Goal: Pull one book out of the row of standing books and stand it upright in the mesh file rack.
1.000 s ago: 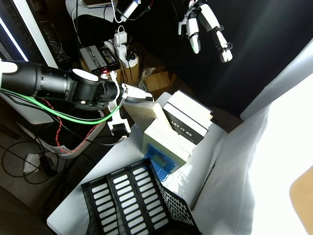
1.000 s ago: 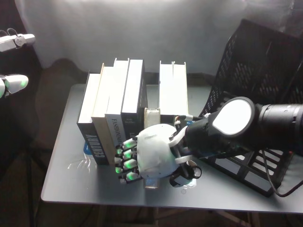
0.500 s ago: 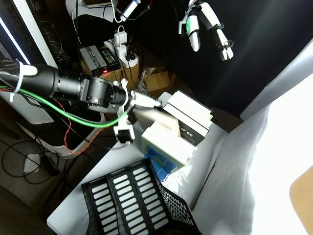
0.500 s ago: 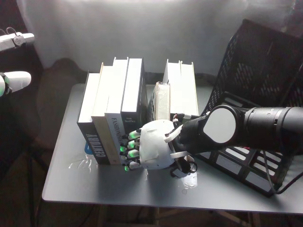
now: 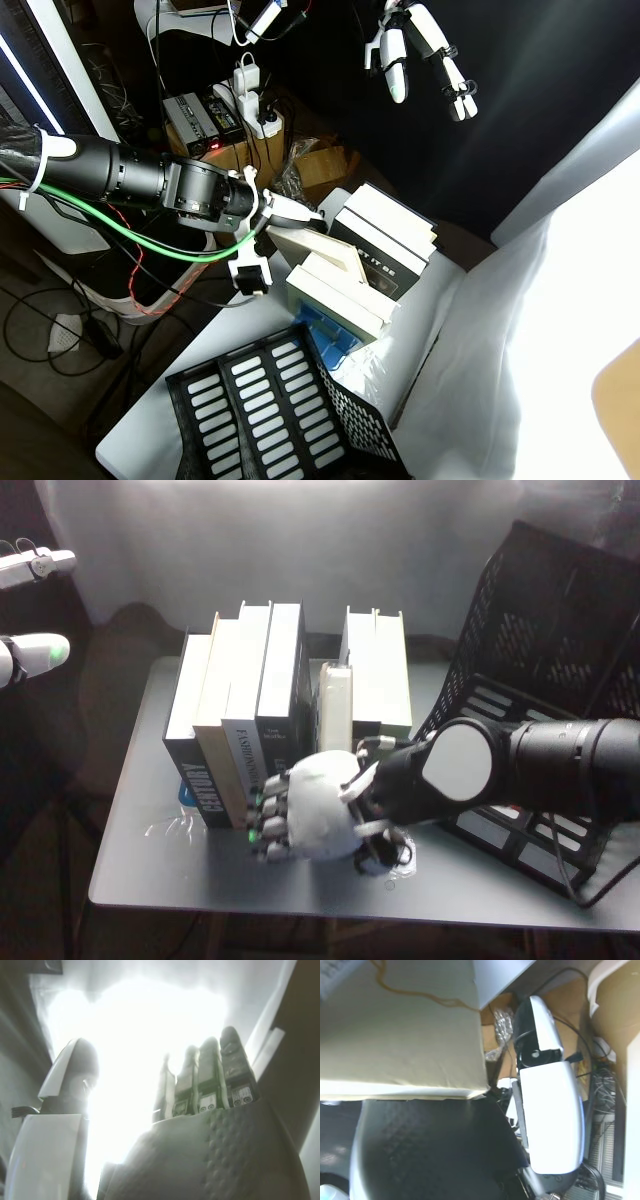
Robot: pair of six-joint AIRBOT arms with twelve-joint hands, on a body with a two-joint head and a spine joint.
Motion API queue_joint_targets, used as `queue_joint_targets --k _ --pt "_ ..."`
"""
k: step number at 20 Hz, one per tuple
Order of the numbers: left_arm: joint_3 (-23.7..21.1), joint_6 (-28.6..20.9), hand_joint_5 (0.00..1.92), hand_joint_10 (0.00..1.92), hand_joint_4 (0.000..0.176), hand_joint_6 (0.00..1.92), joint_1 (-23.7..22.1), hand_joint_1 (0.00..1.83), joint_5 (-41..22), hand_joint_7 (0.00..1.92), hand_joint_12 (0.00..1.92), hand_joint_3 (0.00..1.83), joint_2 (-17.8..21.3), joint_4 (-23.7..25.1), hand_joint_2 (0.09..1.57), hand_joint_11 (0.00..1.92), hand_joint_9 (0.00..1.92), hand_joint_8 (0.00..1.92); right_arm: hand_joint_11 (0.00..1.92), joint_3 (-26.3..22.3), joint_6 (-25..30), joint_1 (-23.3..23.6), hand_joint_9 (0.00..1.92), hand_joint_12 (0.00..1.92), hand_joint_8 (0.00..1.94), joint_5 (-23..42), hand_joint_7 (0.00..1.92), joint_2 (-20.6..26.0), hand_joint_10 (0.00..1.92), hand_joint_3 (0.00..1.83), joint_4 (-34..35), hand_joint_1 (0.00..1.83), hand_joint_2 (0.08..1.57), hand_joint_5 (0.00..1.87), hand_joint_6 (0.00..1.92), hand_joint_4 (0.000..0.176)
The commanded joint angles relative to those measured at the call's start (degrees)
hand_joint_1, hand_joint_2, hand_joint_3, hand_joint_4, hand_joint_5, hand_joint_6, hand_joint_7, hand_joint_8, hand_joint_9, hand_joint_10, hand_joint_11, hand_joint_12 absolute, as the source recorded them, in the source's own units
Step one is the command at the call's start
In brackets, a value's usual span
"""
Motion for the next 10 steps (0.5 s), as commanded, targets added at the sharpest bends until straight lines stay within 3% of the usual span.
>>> queue_joint_targets --k 1,7,10 --pt "0.2 -0.4 0.21 0.00 0.037 0.01 0.1 0.71 -7.1 0.05 0.00 0.00 1.1 -2.4 1.31 0.00 0.00 0.00 0.00 -0.4 0.7 -1.0 0.00 0.28 0.00 0.6 0.03 0.6 0.00 0.00 0.7 0.97 1.11 0.13 0.07 0.000" --pt "0.1 -0.4 0.21 0.00 0.029 0.00 0.5 0.71 -7.4 0.05 0.00 0.00 1.1 -2.7 1.31 0.00 0.00 0.00 0.00 -1.7 0.0 -0.9 0.00 0.27 0.00 0.9 0.03 0.6 0.00 0.00 3.4 0.97 1.11 0.13 0.07 0.000" --pt "0.0 -0.4 0.21 0.00 0.038 0.00 0.6 0.71 -7.6 0.05 0.00 0.00 1.1 -2.8 1.31 0.00 0.00 0.00 0.00 -1.8 0.0 -0.9 0.00 0.27 0.00 0.9 0.03 0.7 0.00 0.00 3.4 0.97 1.11 0.13 0.07 0.000"
